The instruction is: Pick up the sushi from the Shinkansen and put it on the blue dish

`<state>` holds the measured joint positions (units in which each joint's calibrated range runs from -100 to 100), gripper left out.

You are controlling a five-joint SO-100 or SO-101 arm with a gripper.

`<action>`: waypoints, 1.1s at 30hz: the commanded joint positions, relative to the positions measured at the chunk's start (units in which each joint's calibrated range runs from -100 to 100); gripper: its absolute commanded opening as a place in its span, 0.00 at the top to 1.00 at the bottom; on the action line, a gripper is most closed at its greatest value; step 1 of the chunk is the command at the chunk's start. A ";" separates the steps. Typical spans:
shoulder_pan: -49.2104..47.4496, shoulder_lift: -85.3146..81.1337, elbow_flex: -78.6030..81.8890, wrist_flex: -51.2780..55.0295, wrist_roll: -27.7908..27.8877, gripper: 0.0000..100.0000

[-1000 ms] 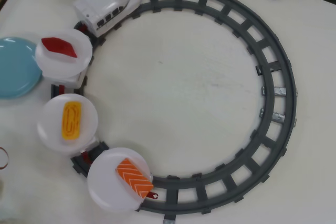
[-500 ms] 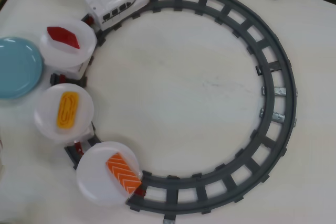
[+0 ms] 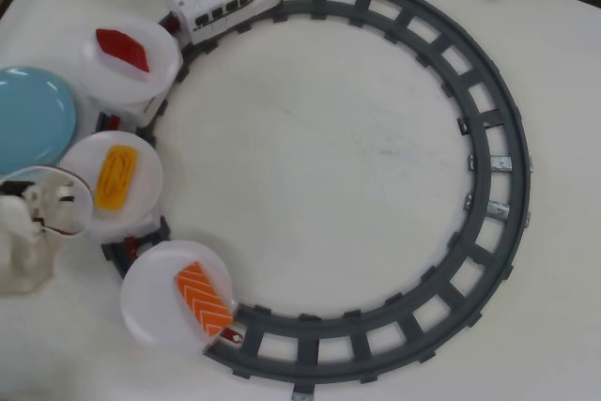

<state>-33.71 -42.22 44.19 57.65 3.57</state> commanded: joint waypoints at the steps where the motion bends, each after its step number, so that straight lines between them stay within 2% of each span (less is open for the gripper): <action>1: 5.19 -0.30 -4.33 0.23 -4.98 0.92; 6: 7.57 -0.30 -4.24 2.01 -9.06 0.92; 12: 10.30 0.53 -6.14 6.09 -8.75 0.80; 19: 18.22 -0.30 -6.23 9.06 -8.28 0.78; 22: 18.13 -0.30 -6.32 11.02 -8.28 0.77; 26: 17.96 -0.30 -8.48 13.39 -8.70 0.69; 33: 16.29 4.18 -17.14 21.46 -9.85 0.68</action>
<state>-16.80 -40.03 32.39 76.81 -5.69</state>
